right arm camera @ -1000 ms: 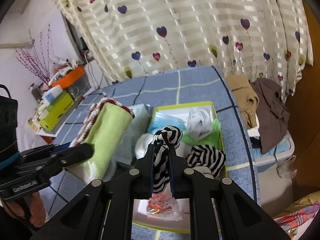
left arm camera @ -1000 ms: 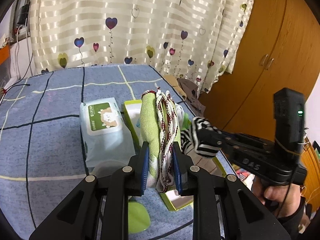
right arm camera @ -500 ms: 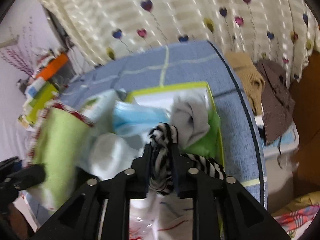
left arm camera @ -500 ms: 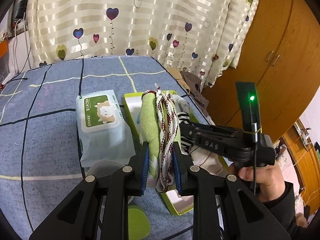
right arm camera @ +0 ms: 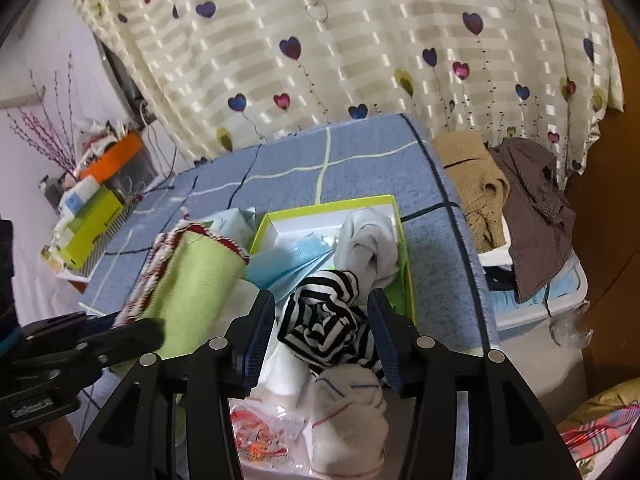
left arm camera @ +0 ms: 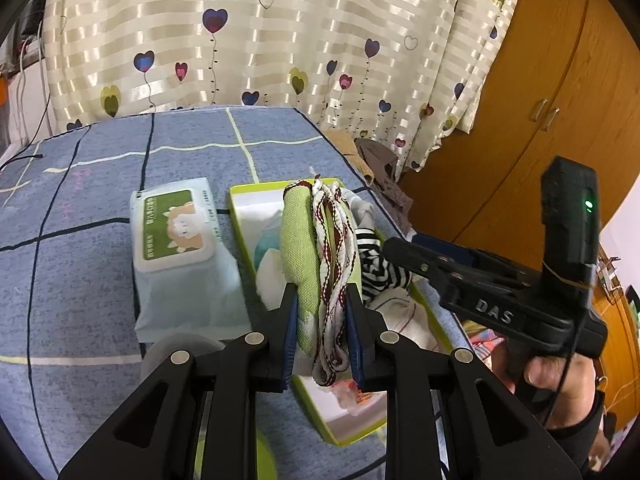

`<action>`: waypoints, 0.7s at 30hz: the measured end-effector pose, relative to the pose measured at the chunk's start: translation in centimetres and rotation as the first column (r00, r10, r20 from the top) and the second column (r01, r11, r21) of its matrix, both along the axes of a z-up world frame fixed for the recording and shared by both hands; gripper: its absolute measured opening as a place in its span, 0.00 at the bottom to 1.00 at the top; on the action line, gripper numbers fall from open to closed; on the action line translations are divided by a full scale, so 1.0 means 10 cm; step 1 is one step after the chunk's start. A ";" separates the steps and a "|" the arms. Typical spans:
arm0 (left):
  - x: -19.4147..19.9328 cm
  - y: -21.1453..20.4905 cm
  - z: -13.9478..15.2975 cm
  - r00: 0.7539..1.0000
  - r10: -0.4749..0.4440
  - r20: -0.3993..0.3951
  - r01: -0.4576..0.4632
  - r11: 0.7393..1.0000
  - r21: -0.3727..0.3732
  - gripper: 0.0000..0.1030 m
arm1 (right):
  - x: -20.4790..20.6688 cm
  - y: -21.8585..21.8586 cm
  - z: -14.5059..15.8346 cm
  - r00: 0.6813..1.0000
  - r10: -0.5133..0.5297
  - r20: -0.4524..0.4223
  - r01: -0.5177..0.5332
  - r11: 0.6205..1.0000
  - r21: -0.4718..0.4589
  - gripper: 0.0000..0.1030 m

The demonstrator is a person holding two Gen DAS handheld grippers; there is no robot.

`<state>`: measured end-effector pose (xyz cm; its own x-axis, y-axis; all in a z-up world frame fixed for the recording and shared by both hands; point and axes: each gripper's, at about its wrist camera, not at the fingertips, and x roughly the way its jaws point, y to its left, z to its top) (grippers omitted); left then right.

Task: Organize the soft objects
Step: 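Lower the striped sock into the box and open the right tool while the left tool lowers the towel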

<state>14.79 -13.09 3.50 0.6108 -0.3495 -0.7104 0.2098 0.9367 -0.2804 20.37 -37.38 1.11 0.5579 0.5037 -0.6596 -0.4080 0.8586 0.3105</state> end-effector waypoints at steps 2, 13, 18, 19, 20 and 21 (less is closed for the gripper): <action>0.04 -0.06 -0.03 1.000 -0.002 -0.014 0.002 1.000 -0.003 0.22 | -0.03 -0.05 0.00 1.000 -0.009 -0.002 0.009 1.000 0.002 0.46; 0.28 -0.34 -0.23 0.997 -0.045 -0.064 0.043 0.998 -0.037 0.22 | -0.08 -0.32 -0.03 0.999 -0.047 -0.010 0.047 0.999 0.019 0.47; 0.35 -0.38 -0.33 0.996 -0.031 -0.088 0.031 0.999 0.006 0.29 | -0.06 -0.34 -0.07 0.999 -0.046 -0.018 0.046 0.999 0.022 0.47; 0.33 -0.40 -0.32 0.997 -0.027 -0.074 0.029 0.999 0.028 0.30 | -0.06 -0.33 -0.07 0.999 -0.043 -0.019 0.043 0.999 0.022 0.47; 0.33 -0.39 -0.31 0.998 -0.024 -0.065 0.026 0.999 0.038 0.30 | -0.06 -0.31 -0.07 0.999 -0.040 -0.018 0.040 0.999 0.022 0.47; 0.30 -0.39 -0.29 0.998 -0.023 -0.050 0.025 0.999 0.043 0.30 | -0.07 -0.29 -0.06 0.999 -0.037 -0.018 0.037 0.999 0.022 0.47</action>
<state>17.81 -16.99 0.63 0.5663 -0.3313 -0.7547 0.2190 0.9432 -0.2498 19.68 -40.26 0.47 0.5650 0.4975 -0.6582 -0.3706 0.8658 0.3363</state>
